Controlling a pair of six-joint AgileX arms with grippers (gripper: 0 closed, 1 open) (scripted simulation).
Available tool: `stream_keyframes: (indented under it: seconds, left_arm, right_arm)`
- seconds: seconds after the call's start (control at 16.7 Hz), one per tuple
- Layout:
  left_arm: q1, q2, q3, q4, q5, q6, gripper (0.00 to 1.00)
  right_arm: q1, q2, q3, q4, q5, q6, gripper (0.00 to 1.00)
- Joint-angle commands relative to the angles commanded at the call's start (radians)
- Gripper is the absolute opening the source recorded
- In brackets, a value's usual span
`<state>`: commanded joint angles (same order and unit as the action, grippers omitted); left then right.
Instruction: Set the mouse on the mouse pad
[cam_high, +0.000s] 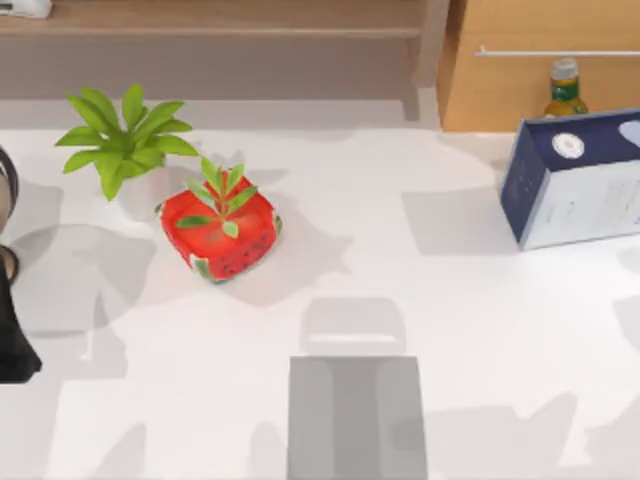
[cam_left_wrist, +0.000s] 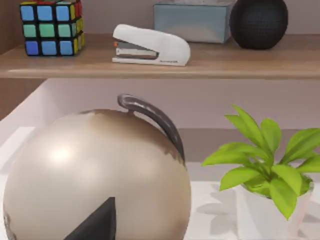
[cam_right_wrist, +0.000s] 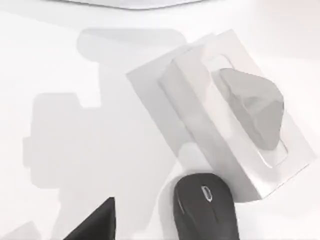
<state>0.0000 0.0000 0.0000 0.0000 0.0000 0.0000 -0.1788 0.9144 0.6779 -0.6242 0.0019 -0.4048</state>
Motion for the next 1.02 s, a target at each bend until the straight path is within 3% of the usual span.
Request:
stream_keyframes:
  seconds: [0.24,0.48,1.02]
  left_arm:
    - [0.0,0.0,0.0,0.0,0.0,0.0,1.0]
    - [0.0,0.0,0.0,0.0,0.0,0.0,1.0]
    - [0.0,0.0,0.0,0.0,0.0,0.0,1.0]
  right_arm:
    - [-0.067,0.405,0.248,-0.234,-0.001,-0.138,1.0]
    - [-0.122,0.653,0.417,-0.398,-0.001,-0.233,1.0]
    - [-0.141,0.731,0.477,-0.452,0.0,-0.264,1.0]
